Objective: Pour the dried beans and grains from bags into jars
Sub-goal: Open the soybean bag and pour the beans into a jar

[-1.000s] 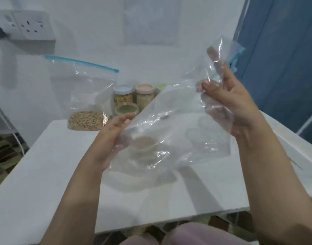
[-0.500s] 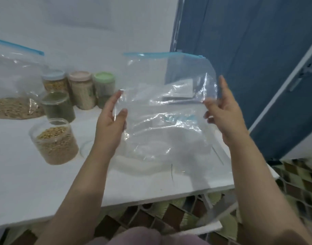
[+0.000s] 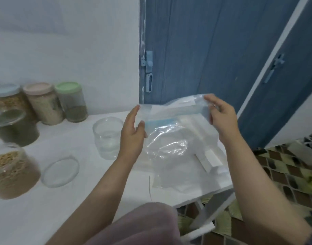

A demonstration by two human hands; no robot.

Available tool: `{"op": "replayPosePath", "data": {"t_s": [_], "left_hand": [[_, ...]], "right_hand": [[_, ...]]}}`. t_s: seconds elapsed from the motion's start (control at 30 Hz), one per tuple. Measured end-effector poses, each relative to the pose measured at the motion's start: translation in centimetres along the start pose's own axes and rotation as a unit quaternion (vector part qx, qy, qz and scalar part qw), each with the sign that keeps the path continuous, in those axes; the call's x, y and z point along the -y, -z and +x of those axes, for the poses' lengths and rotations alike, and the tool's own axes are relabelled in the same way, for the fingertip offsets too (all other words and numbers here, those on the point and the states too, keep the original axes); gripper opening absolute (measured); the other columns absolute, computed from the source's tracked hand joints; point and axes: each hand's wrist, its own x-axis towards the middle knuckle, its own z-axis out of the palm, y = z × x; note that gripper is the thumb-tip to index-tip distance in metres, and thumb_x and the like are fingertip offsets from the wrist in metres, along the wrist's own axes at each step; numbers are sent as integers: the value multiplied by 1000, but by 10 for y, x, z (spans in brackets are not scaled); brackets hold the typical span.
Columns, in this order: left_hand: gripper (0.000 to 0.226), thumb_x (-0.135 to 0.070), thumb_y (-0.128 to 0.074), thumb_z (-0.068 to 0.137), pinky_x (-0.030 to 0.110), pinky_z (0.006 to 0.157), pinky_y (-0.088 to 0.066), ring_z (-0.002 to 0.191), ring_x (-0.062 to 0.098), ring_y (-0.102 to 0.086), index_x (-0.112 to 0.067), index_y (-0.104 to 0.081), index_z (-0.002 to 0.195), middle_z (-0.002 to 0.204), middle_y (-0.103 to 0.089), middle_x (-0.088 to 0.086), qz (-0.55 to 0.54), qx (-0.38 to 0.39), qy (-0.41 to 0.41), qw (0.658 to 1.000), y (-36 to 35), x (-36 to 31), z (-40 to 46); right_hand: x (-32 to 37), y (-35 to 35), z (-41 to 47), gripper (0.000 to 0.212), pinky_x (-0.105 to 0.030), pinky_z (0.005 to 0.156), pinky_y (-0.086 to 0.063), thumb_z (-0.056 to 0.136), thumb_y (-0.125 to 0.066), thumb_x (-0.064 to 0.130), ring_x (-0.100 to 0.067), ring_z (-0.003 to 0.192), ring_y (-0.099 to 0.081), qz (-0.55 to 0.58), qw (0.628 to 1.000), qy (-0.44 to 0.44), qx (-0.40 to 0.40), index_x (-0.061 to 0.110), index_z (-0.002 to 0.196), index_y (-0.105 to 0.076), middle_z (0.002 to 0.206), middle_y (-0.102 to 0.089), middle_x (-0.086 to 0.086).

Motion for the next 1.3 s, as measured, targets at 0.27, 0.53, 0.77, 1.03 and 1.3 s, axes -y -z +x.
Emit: {"op": "replayPosePath", "data": {"t_s": [0.27,0.53,0.77,1.03,1.3], "left_hand": [[56,-15,-44,103,32,96,-52,126,28,-52,-38,-29,151,150,-27,-33,83,-14,20,996,-32,54,-22],[58,-22,-54,98,28,61,-50,64,18,-64,-27,-31,151,137,-50,1,57,-63,289,953,-45,62,-28],[45,-34,-59,94,30,70,-49,81,22,-65,-39,-44,137,112,-61,1,88,-74,279,953,-48,46,-55],[27,-26,-52,99,25,66,-46,79,8,-55,-39,-55,123,100,-57,-16,143,-178,199,953,-71,61,-85],[34,-33,-50,101,28,89,-37,100,15,-51,-21,-53,133,103,-54,-18,230,-144,154,950,-73,55,-90]], "right_hand": [[-51,11,13,64,-19,77,-40,95,-39,-9,-2,116,-56,21,996,-23,78,43,102,-75,126,-57,33],[-108,23,22,36,-27,64,-48,92,-46,-7,-14,62,-47,-49,945,-287,150,6,116,-69,92,-59,-1],[-94,32,33,32,-31,78,-58,99,-56,12,-20,81,-69,163,919,-308,184,14,131,-59,124,-56,-5],[-80,86,-13,54,-26,82,-39,101,-44,49,-13,94,-55,-221,902,-110,354,41,151,-25,110,-65,0],[-92,99,-13,26,-34,71,-55,95,-63,14,-10,55,-57,-56,964,-91,245,30,116,-59,85,-56,-11]]}}
